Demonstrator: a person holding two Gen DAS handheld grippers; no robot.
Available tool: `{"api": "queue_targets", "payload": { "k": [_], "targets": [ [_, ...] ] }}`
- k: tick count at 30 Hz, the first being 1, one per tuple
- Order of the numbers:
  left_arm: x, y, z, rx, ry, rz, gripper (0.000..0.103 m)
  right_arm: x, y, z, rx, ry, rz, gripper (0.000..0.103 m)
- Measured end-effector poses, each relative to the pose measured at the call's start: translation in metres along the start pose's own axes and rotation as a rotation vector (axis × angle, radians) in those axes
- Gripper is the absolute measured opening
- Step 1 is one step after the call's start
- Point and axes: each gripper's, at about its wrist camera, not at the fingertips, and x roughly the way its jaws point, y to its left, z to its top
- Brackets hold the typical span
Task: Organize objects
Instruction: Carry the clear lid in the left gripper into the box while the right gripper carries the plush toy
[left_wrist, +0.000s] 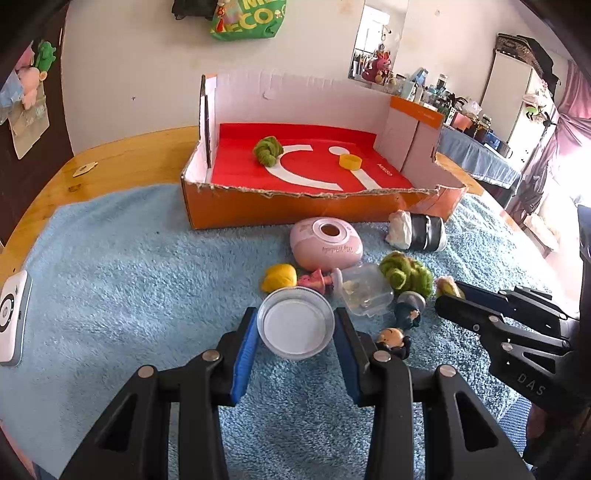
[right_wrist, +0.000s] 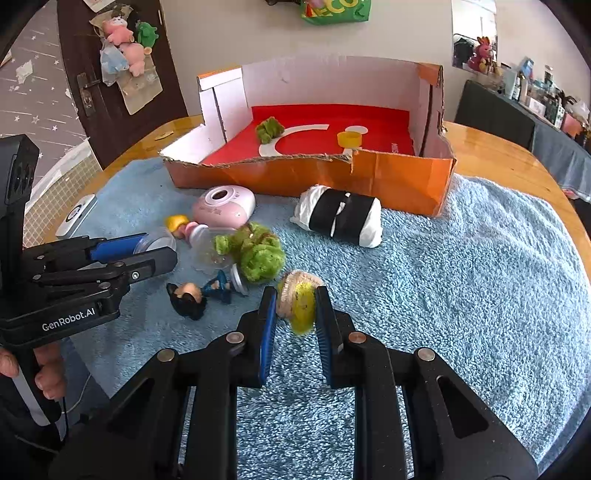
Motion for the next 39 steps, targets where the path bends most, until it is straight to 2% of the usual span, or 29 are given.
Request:
{"api": "queue_targets", "payload": {
  "k": [12, 39],
  "targets": [
    [-0.007, -0.005, 0.010, 0.005, -0.021, -0.012, 0.042, -0.008, 0.000, 0.010, 0.009, -0.031, 0.029, 0.019],
    [-0.009, -0.012, 0.073, 0.028, -0.084, -0.024, 0.042, -0.016, -0.003, 0.073, -0.019, -0.111, 0.083, 0.019]
  ]
}}
